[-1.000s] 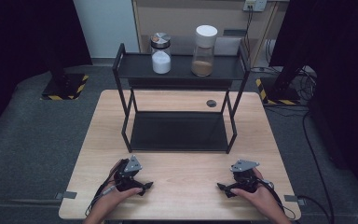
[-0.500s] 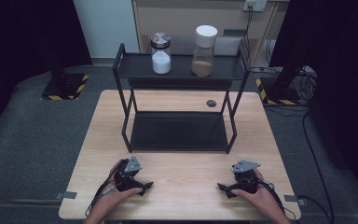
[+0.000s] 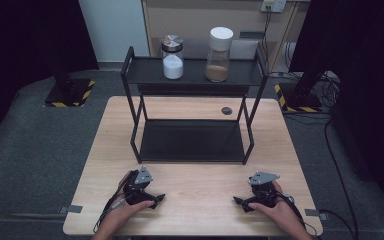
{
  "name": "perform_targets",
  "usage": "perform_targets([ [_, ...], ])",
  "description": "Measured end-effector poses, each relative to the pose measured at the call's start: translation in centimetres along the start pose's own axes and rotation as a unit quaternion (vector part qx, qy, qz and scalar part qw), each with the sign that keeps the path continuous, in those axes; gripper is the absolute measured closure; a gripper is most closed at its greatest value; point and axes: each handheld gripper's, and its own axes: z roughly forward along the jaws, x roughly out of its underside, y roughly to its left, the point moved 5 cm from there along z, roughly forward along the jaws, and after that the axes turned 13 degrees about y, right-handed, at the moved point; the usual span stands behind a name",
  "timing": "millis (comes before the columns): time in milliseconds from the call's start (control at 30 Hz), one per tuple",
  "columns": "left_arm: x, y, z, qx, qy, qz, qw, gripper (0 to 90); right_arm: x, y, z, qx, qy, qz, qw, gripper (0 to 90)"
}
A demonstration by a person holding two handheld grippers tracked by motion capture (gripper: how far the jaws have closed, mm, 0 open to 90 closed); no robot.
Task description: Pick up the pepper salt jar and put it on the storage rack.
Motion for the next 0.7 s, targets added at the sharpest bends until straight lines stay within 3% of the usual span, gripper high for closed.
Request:
perform_targets([
  [500, -0.06, -0.74, 0.07, -0.013, -0.001, -0.018, 0.9998, 0.0, 0.01, 0.01, 0.00, 0.000, 0.000, 0.000, 1.0000, 1.9],
  [700, -0.05, -0.59, 0.04, -0.009, 0.000, -0.015, 0.9998, 0.0, 0.00, 0.02, 0.01, 0.000, 0.000, 0.000, 1.0000, 1.9],
])
